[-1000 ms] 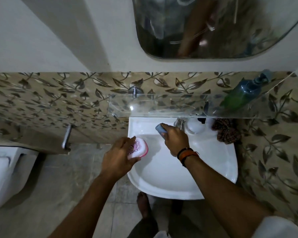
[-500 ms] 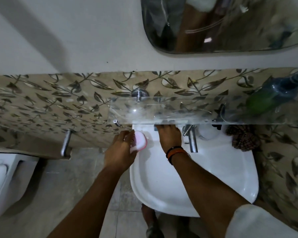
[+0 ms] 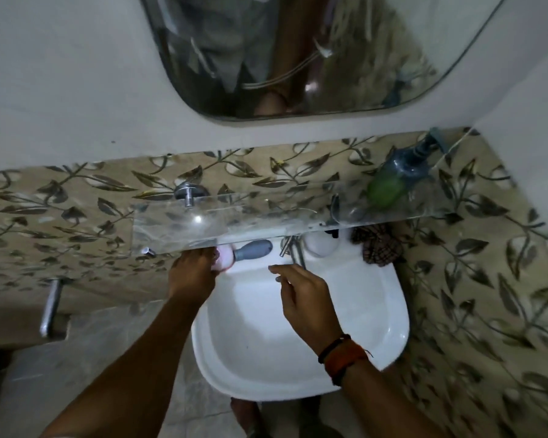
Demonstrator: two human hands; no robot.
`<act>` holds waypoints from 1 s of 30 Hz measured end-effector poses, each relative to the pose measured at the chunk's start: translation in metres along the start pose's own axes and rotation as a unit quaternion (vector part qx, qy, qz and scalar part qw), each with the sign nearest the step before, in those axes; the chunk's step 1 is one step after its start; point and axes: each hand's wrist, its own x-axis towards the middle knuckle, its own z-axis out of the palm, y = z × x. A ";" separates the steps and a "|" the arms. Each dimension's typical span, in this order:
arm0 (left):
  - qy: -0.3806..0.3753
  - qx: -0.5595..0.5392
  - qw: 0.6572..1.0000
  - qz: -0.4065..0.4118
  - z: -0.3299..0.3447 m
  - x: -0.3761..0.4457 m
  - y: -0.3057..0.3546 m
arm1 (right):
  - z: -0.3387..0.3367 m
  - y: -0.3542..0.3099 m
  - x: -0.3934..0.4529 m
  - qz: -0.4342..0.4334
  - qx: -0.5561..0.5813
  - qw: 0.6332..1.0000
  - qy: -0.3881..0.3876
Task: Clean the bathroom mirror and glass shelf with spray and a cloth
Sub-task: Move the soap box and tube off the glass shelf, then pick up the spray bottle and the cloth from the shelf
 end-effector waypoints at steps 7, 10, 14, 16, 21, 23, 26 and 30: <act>0.031 0.033 0.999 0.026 -0.001 -0.010 0.015 | -0.085 -0.018 0.015 0.067 0.041 0.944 0.322; 0.066 0.038 0.996 0.042 -0.006 -0.022 0.030 | -0.111 -0.013 0.037 0.081 0.044 0.923 0.375; 0.116 -0.007 0.990 0.080 -0.015 -0.039 0.058 | -0.136 -0.008 0.069 0.123 0.063 0.911 0.389; 0.150 -0.018 0.982 0.112 -0.016 -0.047 0.071 | -0.145 -0.006 0.085 0.135 0.074 0.915 0.373; 0.178 -0.055 0.965 0.183 -0.024 -0.062 0.096 | -0.154 -0.005 0.115 0.146 0.110 0.932 0.312; 0.185 -0.084 0.954 0.222 -0.028 -0.068 0.105 | -0.157 -0.004 0.119 0.153 0.086 0.929 0.324; 0.177 -0.117 0.941 0.265 -0.037 -0.080 0.120 | -0.162 0.001 0.113 0.129 0.054 0.929 0.344; 0.179 -0.109 0.931 0.300 -0.042 -0.093 0.131 | -0.162 0.012 0.066 0.093 0.045 0.948 0.302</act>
